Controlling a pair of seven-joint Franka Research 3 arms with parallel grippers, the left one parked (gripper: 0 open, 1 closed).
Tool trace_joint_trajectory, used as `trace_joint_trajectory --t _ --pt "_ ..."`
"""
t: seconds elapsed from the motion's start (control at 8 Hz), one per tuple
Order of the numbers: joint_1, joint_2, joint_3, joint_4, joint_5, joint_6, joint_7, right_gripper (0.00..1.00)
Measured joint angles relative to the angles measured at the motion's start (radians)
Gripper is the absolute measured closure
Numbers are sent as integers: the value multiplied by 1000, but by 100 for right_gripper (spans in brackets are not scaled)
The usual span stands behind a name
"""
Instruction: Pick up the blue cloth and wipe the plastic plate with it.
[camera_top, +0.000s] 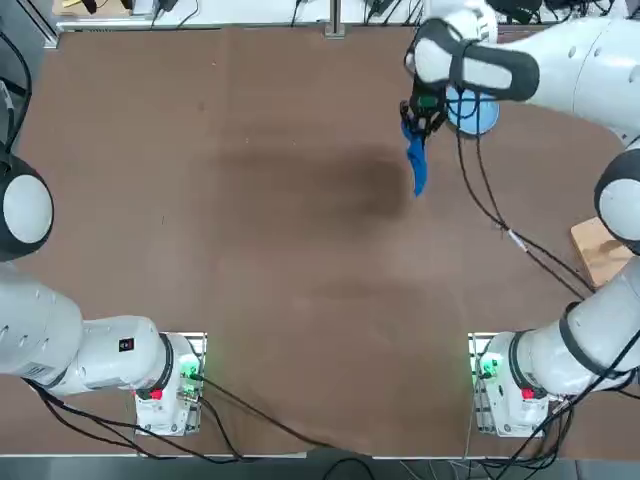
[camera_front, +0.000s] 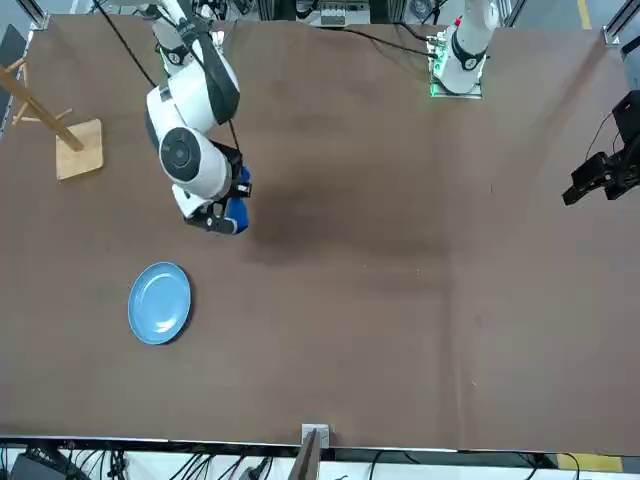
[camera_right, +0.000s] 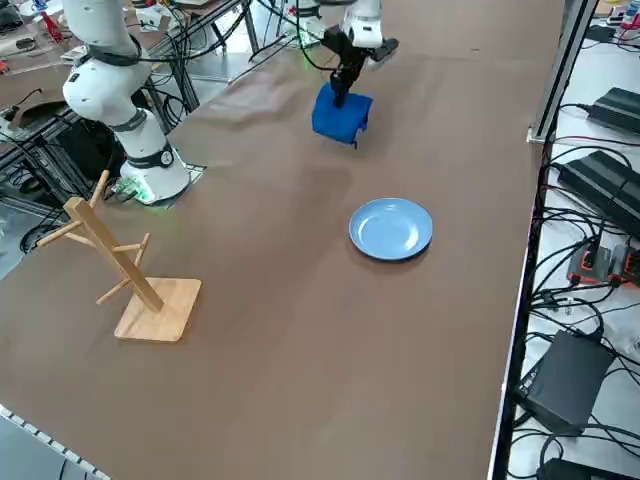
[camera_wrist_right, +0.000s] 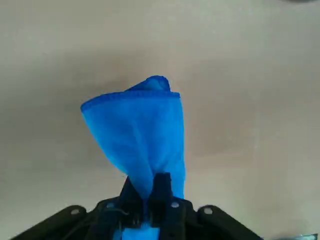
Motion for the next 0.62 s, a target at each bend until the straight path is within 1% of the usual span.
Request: trace_joint_trajectory --t 0.25,0.62 --pt "18 -18 0 -111 0 97 4 94" --pt "34 -45 0 -236 0 208 18 94"
